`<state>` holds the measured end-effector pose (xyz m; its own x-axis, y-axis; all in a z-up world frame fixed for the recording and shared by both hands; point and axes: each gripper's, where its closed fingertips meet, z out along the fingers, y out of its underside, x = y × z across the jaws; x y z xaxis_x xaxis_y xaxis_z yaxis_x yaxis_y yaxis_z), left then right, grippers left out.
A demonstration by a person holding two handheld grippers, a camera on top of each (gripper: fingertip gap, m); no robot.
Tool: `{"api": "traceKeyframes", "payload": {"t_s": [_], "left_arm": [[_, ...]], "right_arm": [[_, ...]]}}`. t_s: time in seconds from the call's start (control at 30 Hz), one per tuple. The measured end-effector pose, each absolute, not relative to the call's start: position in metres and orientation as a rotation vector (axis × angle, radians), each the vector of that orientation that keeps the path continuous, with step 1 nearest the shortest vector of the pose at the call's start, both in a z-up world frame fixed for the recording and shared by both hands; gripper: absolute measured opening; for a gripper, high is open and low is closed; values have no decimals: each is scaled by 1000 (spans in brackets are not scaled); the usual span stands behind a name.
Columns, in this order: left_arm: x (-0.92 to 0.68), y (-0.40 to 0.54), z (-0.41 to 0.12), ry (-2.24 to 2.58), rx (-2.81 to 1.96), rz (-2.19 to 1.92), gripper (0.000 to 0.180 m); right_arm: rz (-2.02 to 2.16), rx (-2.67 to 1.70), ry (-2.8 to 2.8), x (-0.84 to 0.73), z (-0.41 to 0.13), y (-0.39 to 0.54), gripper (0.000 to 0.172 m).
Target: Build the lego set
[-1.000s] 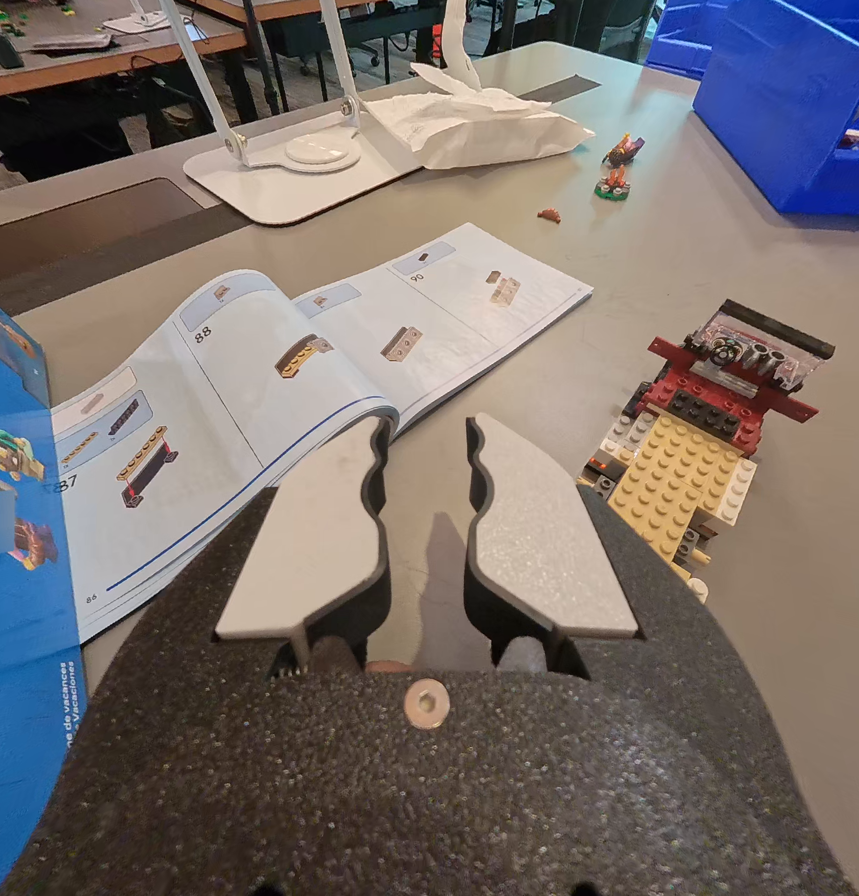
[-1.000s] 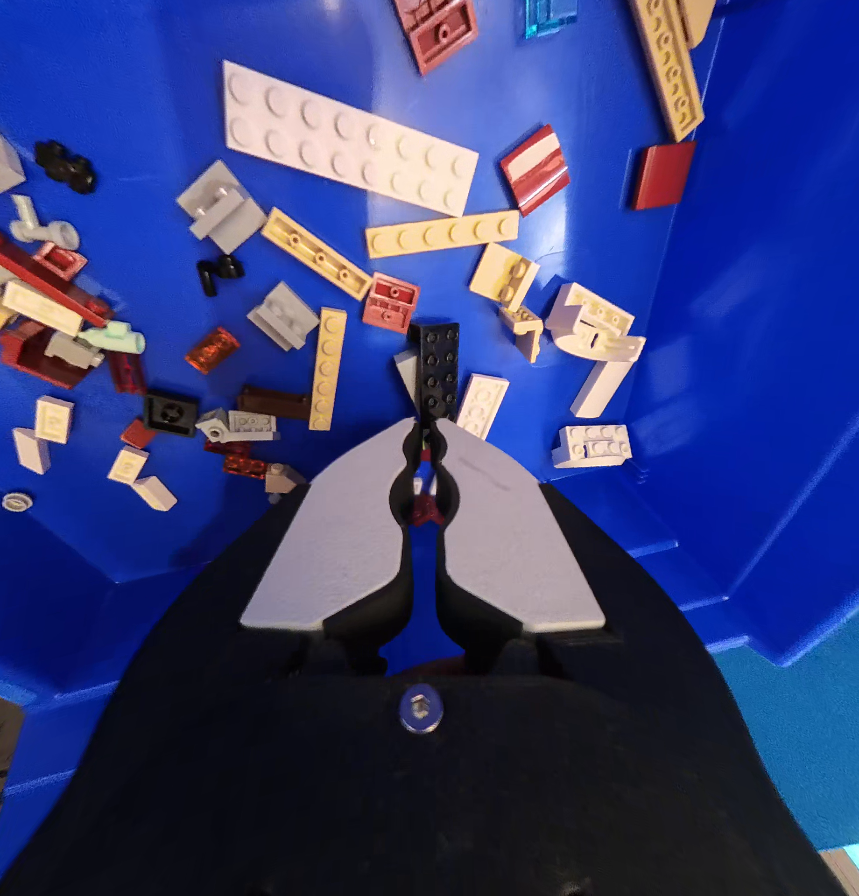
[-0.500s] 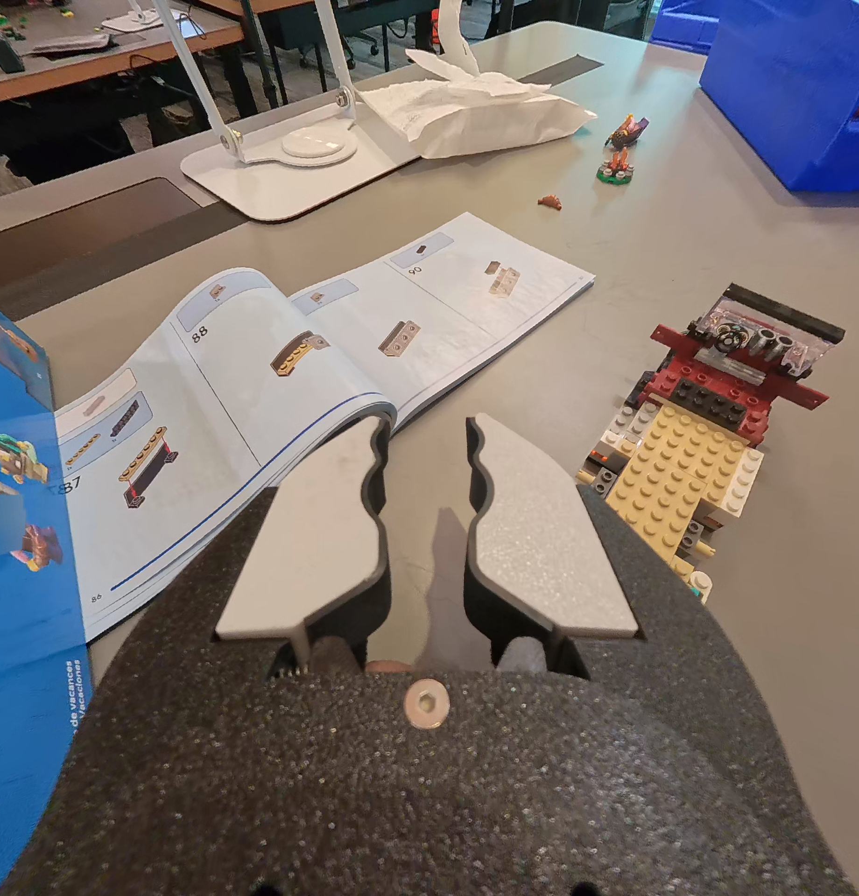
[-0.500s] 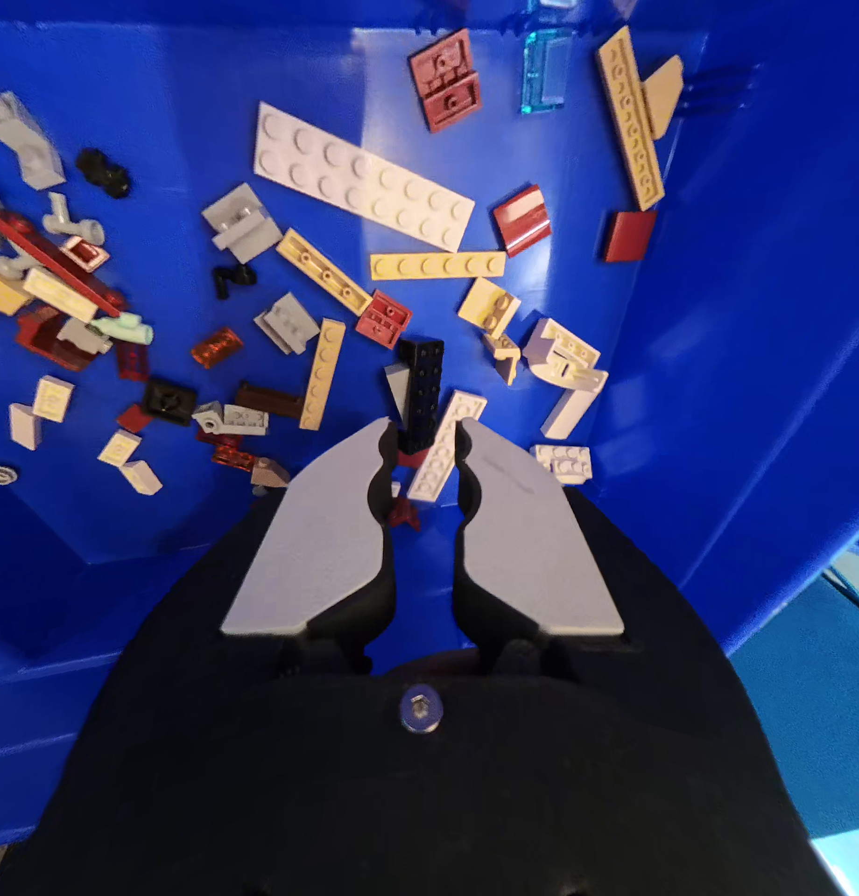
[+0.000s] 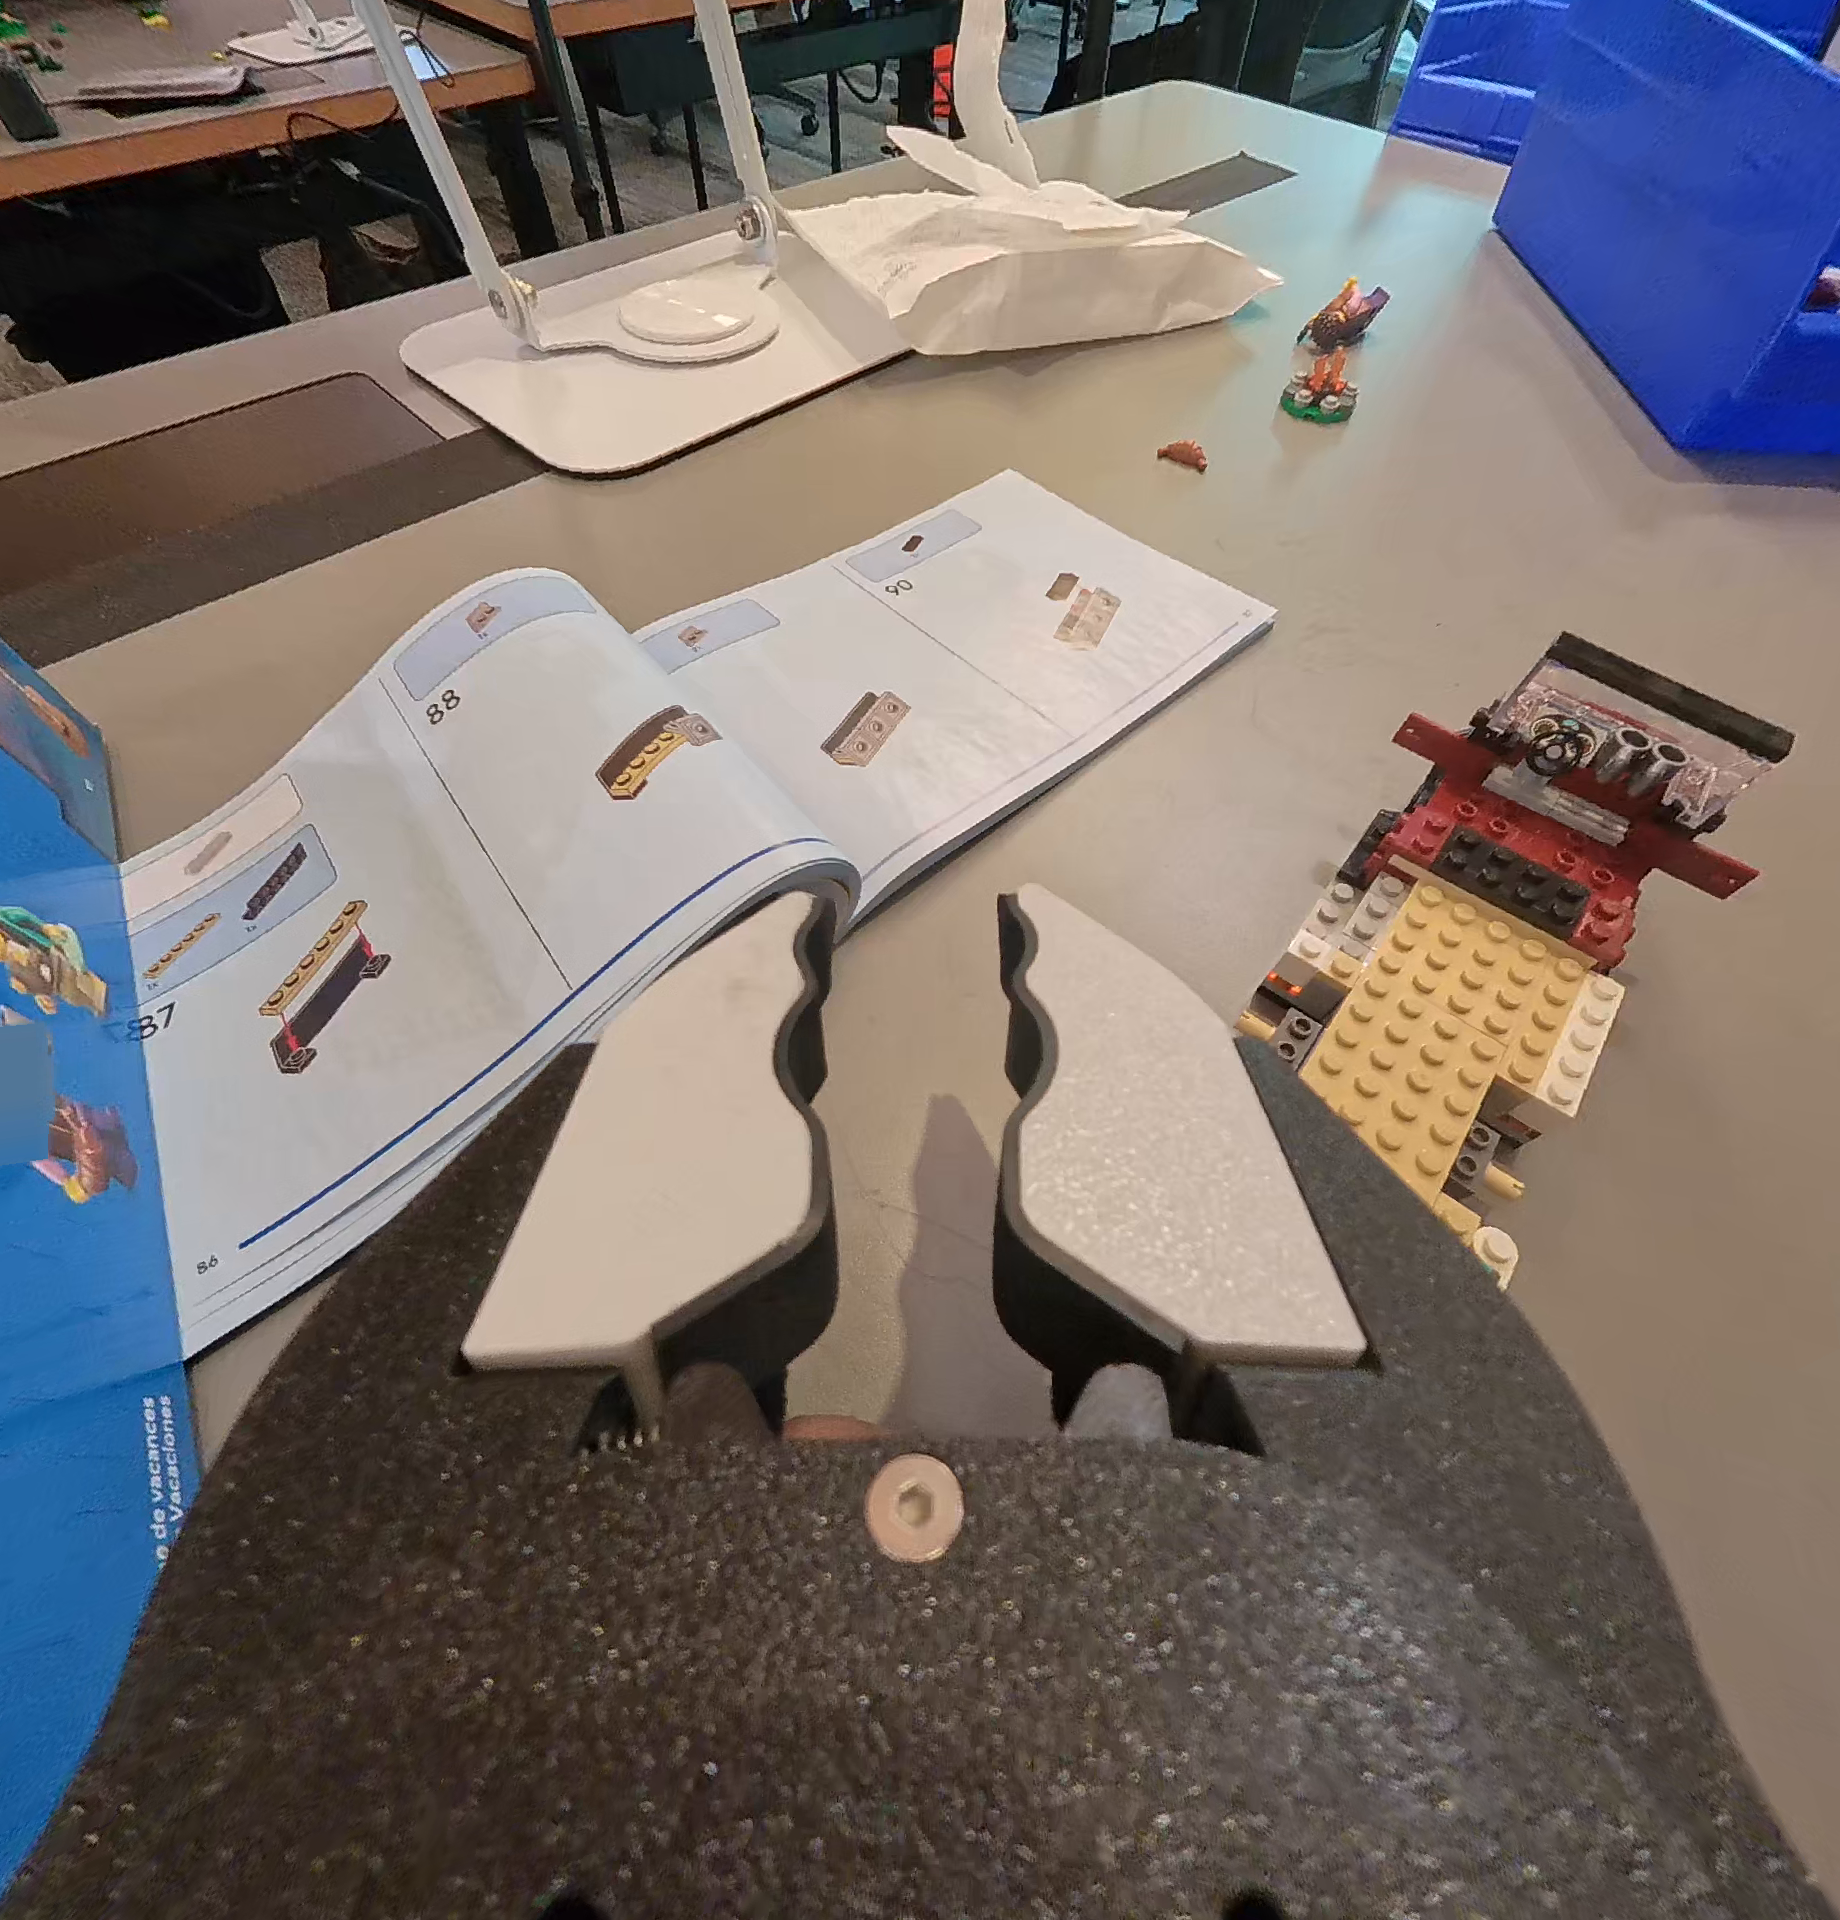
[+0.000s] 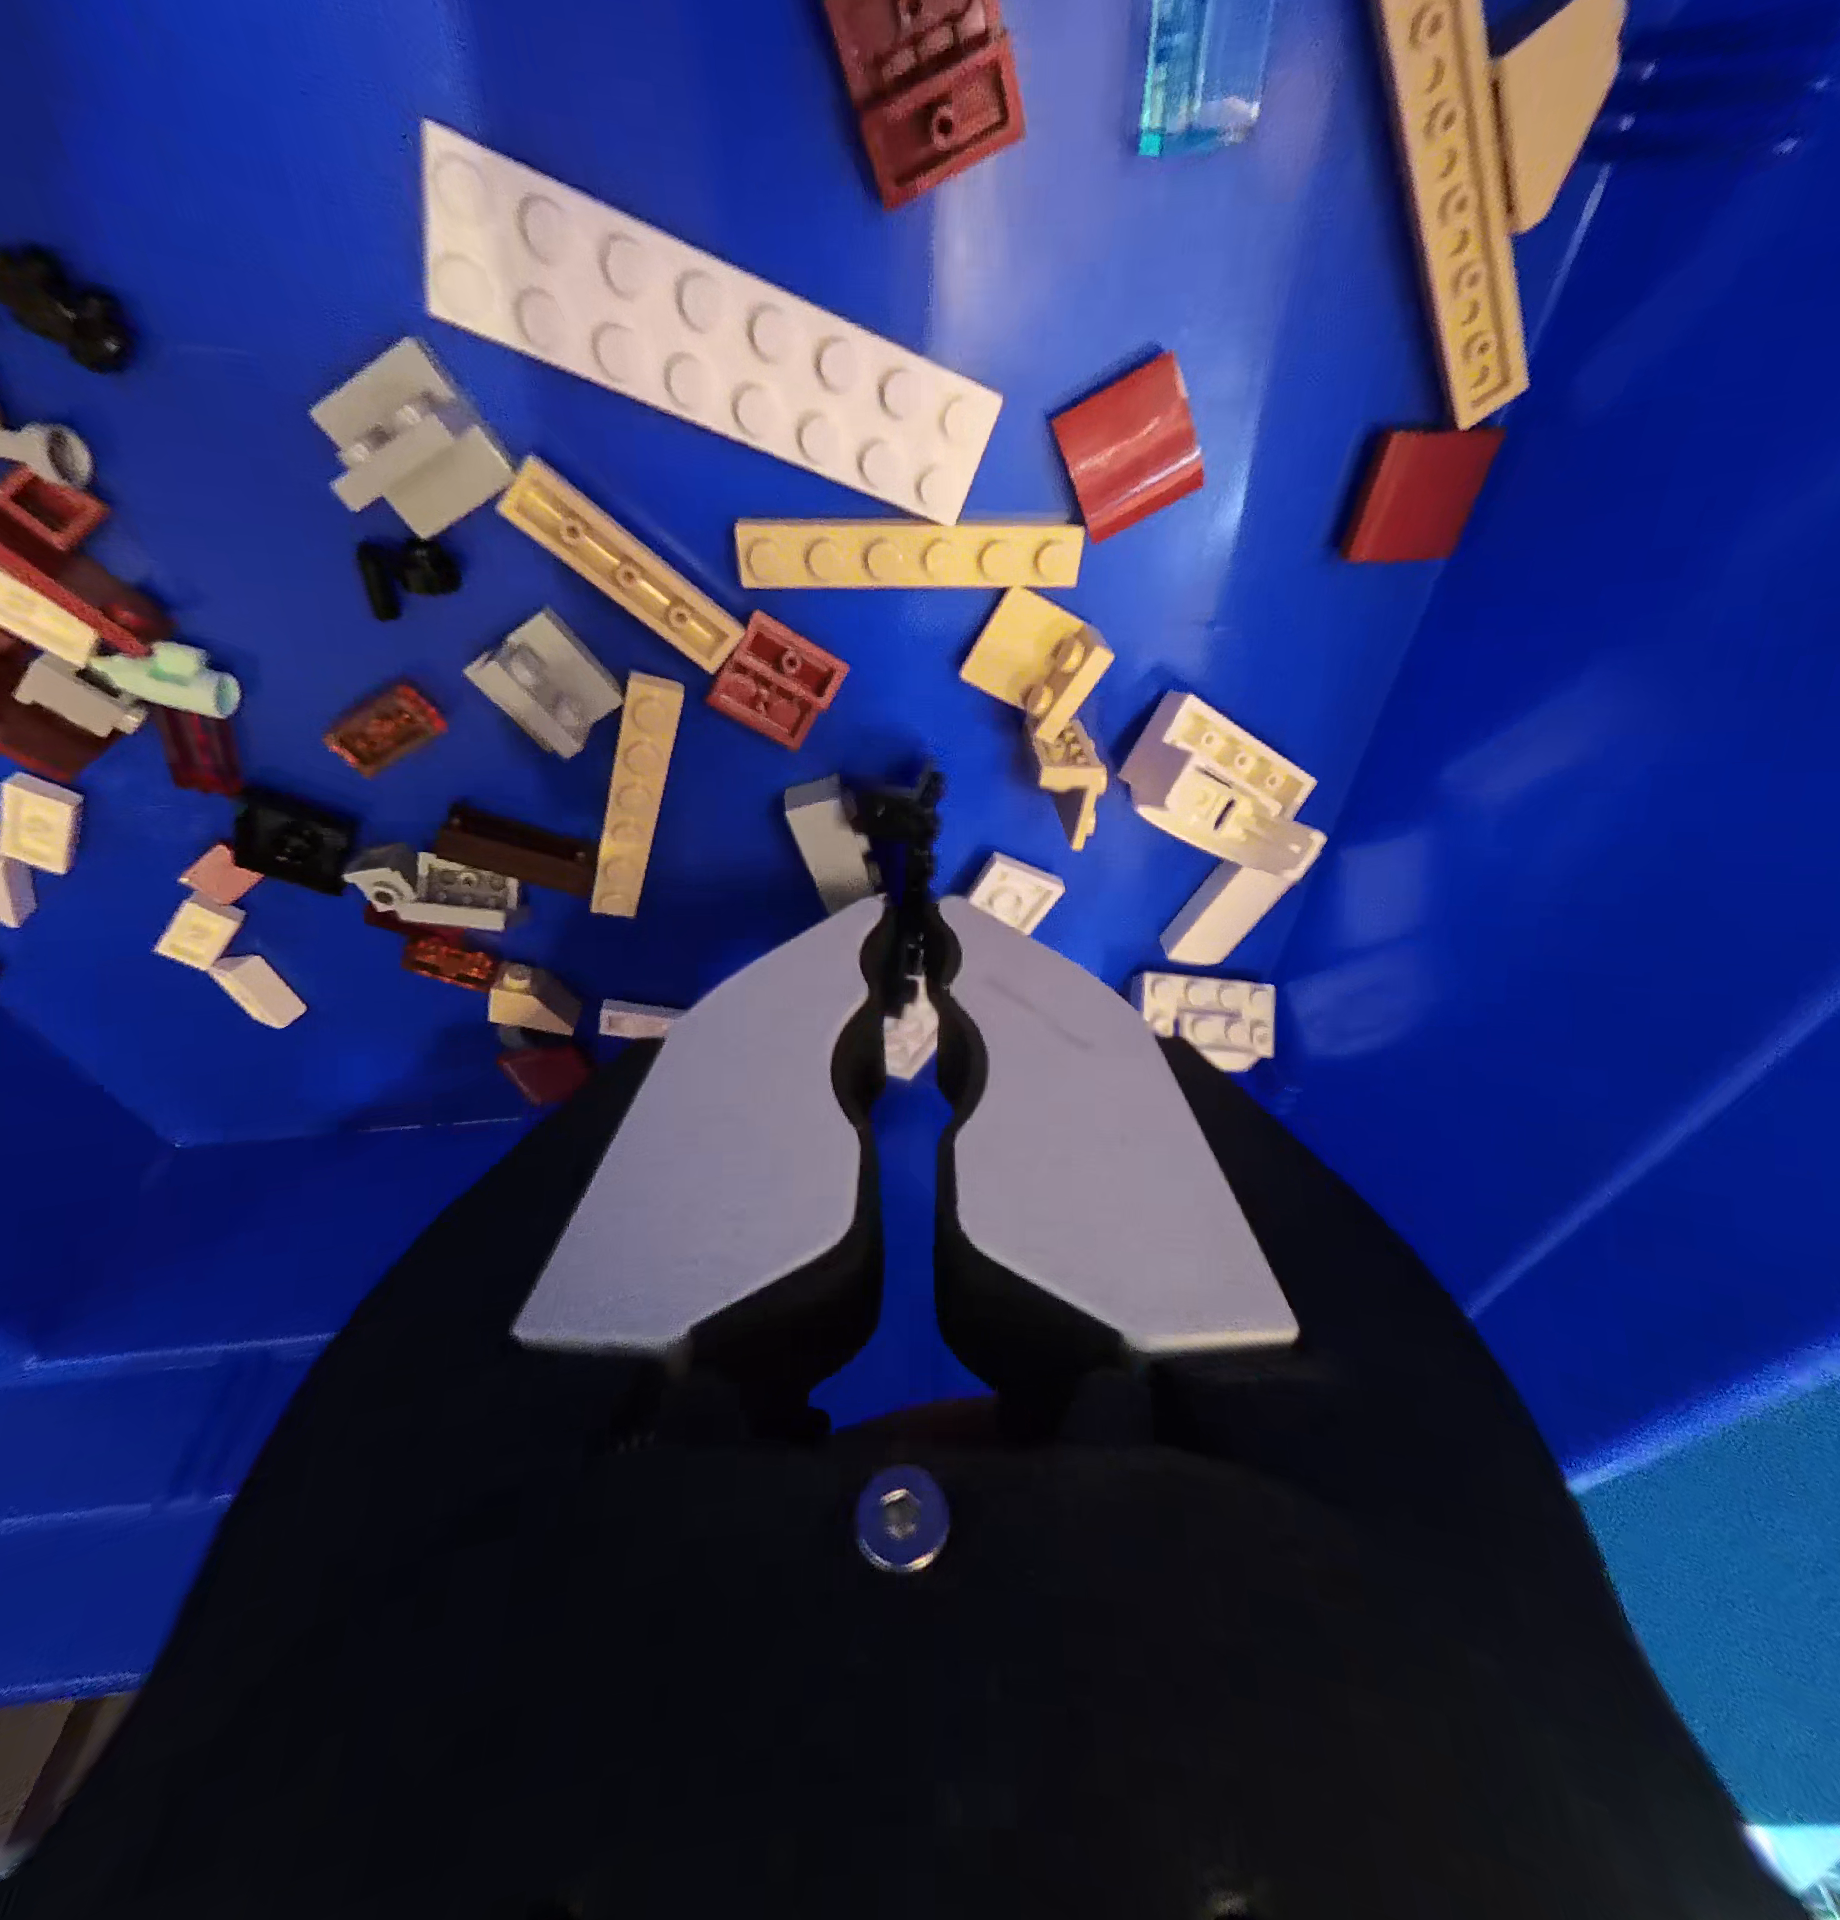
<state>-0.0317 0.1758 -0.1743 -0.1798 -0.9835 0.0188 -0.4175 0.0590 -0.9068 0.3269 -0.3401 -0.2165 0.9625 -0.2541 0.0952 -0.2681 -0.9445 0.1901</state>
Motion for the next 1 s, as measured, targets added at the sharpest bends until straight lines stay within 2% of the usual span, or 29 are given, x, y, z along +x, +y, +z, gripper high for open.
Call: {"api": "traceKeyframes", "payload": {"t_s": [0.2, 0.3, 0.4, 0.53, 0.67, 0.77, 0.9, 1.0], "left_arm": [[-33, 178, -175, 1672, -1428, -1091, 31], [-32, 177, -176, 1681, -1433, -1083, 31], [-32, 175, -179, 1704, -1424, -1059, 31], [-32, 174, -179, 1711, -1410, -1044, 31], [-33, 175, -177, 1695, -1417, -1056, 31], [-33, 176, -178, 1695, -1419, -1051, 31], [-33, 176, -178, 1697, -1420, -1045, 31], [-34, 177, -178, 1686, -1429, -1055, 31]], "right_arm": [[369, 3240, -353, 272, -149, -279, 3], [341, 3471, -80, 180, -127, -219, 3], [377, 3541, 156, 105, -142, -171, 3], [557, 3459, 294, 65, -194, -136, 3], [472, 3452, 394, 42, -221, -124, 3], [431, 3480, 386, 40, -224, -121, 4], [418, 3528, 335, 43, -216, -122, 21], [449, 3575, 276, 52, -196, -130, 23]]}}
